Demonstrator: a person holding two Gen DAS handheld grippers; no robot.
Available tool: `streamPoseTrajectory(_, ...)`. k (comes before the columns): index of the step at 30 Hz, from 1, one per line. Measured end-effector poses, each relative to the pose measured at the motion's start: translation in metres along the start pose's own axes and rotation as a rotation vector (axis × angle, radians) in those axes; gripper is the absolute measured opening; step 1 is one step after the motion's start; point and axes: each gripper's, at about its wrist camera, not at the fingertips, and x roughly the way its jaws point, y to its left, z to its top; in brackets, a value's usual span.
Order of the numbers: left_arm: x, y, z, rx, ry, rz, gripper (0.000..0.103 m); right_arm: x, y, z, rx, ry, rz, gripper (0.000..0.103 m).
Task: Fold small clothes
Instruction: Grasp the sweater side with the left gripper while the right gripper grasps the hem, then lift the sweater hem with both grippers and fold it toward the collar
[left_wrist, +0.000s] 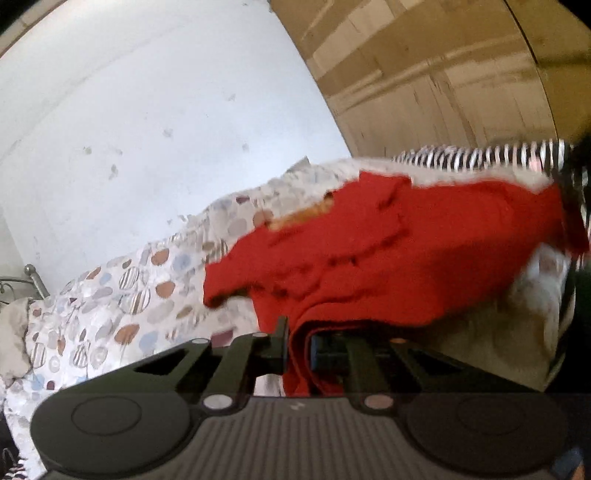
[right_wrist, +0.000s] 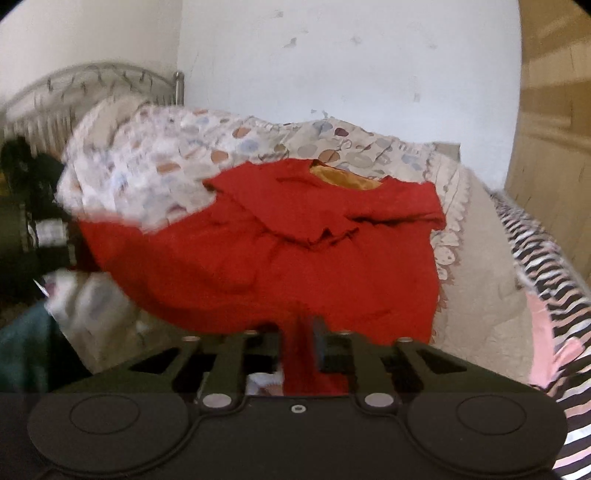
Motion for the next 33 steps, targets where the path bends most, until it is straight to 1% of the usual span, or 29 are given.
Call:
streamPoseTrajectory(1,0.001,0.003,0.007,-0.005,-0.008,-0.005,0.01,0.003,0.006,-0.007,-0.019,-0.002,-0.02,0.036)
streamPoseTrajectory(2,0.001,0.007,0.014,-0.01,-0.017,-0.009,0.01,0.007,0.012,-0.014,-0.032,-0.003,-0.034,0.038)
streamPoseTrajectory(3,0.002,0.012,0.021,-0.014,-0.026,-0.015,0.01,0.01,0.017,-0.021,-0.033,-0.004,-0.037,0.044)
streamPoseTrajectory(4,0.0,0.014,0.028,-0.015,-0.033,-0.02,0.01,0.013,0.023,-0.027,-0.026,-0.008,-0.036,0.053)
streamPoseTrajectory(5,-0.001,0.016,0.033,-0.014,-0.039,-0.023,0.01,0.016,0.028,-0.031,-0.021,-0.017,-0.044,0.057)
streamPoseTrajectory(6,-0.003,0.017,0.038,-0.012,-0.046,-0.025,0.01,0.018,0.034,-0.034,-0.028,-0.034,-0.066,0.063)
streamPoseTrajectory(7,-0.003,0.019,0.043,-0.006,-0.054,-0.025,0.01,0.02,0.041,-0.036,-0.05,-0.051,-0.101,0.067)
streamPoseTrajectory(8,-0.001,0.018,0.048,0.002,-0.063,-0.024,0.01,0.024,0.049,-0.037,-0.079,-0.065,-0.133,0.069)
streamPoseTrajectory(10,-0.001,0.018,0.054,0.014,-0.081,-0.021,0.01,0.033,0.064,-0.037,-0.127,-0.077,-0.169,0.073)
streamPoseTrajectory(12,-0.003,0.016,0.058,0.02,-0.098,-0.018,0.01,0.045,0.074,-0.036,-0.174,-0.072,-0.234,0.073)
streamPoseTrajectory(13,-0.006,0.015,0.058,0.023,-0.107,-0.012,0.01,0.048,0.077,-0.036,-0.191,-0.085,-0.272,0.073)
streamPoseTrajectory(14,-0.007,0.013,0.058,0.028,-0.113,-0.005,0.01,0.05,0.078,-0.037,-0.205,-0.096,-0.312,0.072)
streamPoseTrajectory(16,-0.013,0.009,0.051,0.045,-0.125,0.023,0.01,0.051,0.079,-0.04,-0.244,-0.115,-0.396,0.062)
streamPoseTrajectory(17,-0.016,0.007,0.048,0.049,-0.126,0.032,0.01,0.05,0.077,-0.042,-0.257,-0.123,-0.427,0.06)
streamPoseTrajectory(19,-0.021,0.003,0.037,0.048,-0.116,0.038,0.01,0.044,0.066,-0.049,-0.253,-0.128,-0.476,0.041)
streamPoseTrajectory(20,-0.024,0.001,0.03,0.045,-0.108,0.036,0.01,0.04,0.058,-0.052,-0.244,-0.126,-0.485,0.038)
streamPoseTrajectory(21,-0.027,-0.002,0.023,0.046,-0.101,0.033,0.01,0.035,0.05,-0.055,-0.233,-0.128,-0.486,0.033)
streamPoseTrajectory(22,-0.029,-0.007,0.015,0.054,-0.098,0.032,0.01,0.029,0.042,-0.058,-0.231,-0.135,-0.48,0.018)
streamPoseTrajectory(23,-0.033,-0.011,0.009,0.063,-0.103,0.035,0.009,0.024,0.038,-0.06,-0.24,-0.142,-0.474,0.011)
streamPoseTrajectory(25,-0.045,-0.018,-0.003,0.051,-0.146,0.052,0.008,0.012,0.033,-0.062,-0.284,-0.164,-0.464,0.008)
streamPoseTrajectory(27,-0.062,-0.017,-0.006,-0.034,-0.205,0.051,0.007,-0.004,0.032,-0.061,-0.318,-0.185,-0.45,0.006)
streamPoseTrajectory(31,-0.096,-0.007,0.001,-0.133,-0.275,0.065,0.007,-0.042,0.035,-0.05,-0.401,-0.259,-0.457,0.006)
streamPoseTrajectory(33,-0.118,-0.003,0.008,-0.132,-0.298,0.066,0.006,-0.065,0.036,-0.044,-0.442,-0.288,-0.451,0.006)
